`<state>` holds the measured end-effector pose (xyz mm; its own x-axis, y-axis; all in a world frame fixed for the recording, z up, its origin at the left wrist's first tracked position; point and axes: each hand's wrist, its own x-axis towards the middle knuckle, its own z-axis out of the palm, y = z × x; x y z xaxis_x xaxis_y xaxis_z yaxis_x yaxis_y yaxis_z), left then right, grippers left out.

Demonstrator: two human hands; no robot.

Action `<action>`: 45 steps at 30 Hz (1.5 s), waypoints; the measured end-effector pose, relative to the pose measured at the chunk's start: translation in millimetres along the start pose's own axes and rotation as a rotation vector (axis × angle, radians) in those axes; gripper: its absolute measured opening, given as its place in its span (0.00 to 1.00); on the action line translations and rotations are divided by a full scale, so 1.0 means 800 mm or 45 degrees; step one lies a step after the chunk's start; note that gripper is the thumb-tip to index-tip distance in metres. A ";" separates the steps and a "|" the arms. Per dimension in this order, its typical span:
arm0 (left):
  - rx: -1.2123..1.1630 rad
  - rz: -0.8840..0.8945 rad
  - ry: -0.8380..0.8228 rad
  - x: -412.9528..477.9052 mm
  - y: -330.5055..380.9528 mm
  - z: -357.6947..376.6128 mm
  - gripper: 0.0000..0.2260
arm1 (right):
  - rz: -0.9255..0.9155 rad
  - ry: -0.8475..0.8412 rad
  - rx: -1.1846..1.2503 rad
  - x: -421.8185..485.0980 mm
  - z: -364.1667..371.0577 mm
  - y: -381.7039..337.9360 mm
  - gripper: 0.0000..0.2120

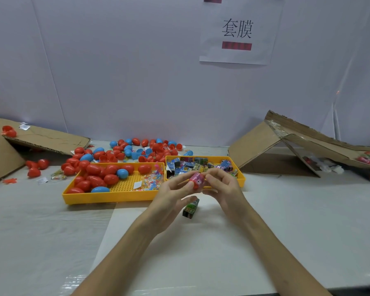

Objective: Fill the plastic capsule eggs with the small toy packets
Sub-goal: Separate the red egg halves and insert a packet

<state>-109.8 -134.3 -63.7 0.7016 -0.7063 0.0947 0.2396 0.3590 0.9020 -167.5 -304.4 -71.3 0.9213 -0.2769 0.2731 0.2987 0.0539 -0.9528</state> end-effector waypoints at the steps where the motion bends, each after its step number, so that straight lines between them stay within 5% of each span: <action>1: 0.018 -0.001 -0.008 0.000 0.000 0.000 0.19 | 0.009 0.004 0.010 0.000 0.000 -0.001 0.10; 8: 0.131 0.048 0.176 0.004 -0.006 0.001 0.20 | 0.019 0.053 -0.127 -0.001 0.002 -0.001 0.13; 12: 0.958 0.466 0.498 0.009 -0.013 -0.008 0.07 | 0.146 0.234 0.161 0.005 -0.007 -0.005 0.12; 14: 1.344 0.578 0.412 0.006 -0.018 -0.012 0.07 | 0.286 0.261 0.219 0.006 -0.015 -0.010 0.08; 17: 1.798 0.450 0.161 0.003 -0.030 -0.015 0.12 | 0.477 0.183 0.173 0.017 -0.030 -0.025 0.08; 19: 1.802 0.377 0.021 0.004 -0.035 -0.016 0.15 | 0.414 0.188 0.318 0.036 -0.046 -0.055 0.08; 23: 1.693 0.364 -0.046 0.010 -0.036 -0.017 0.20 | 0.056 0.579 0.823 0.082 -0.094 -0.132 0.10; 25: 1.710 0.349 -0.034 0.011 -0.036 -0.019 0.20 | 0.099 0.658 0.618 0.087 -0.101 -0.137 0.13; 29: 1.683 0.306 0.026 0.012 -0.036 -0.020 0.20 | 0.234 0.542 -0.154 0.059 -0.064 -0.078 0.05; 33: 1.602 0.312 0.077 0.010 -0.038 -0.021 0.19 | 0.149 0.259 -0.846 0.024 -0.025 -0.005 0.18; 45: 1.572 0.318 0.108 0.012 -0.040 -0.021 0.20 | 0.191 -0.013 -1.040 0.002 -0.015 0.022 0.11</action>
<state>-99.7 -142.3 -98.4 0.6889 -0.6440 0.3327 -0.6582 -0.3635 0.6593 -163.2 -315.3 -89.4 0.9404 -0.3131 0.1330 -0.0987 -0.6253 -0.7741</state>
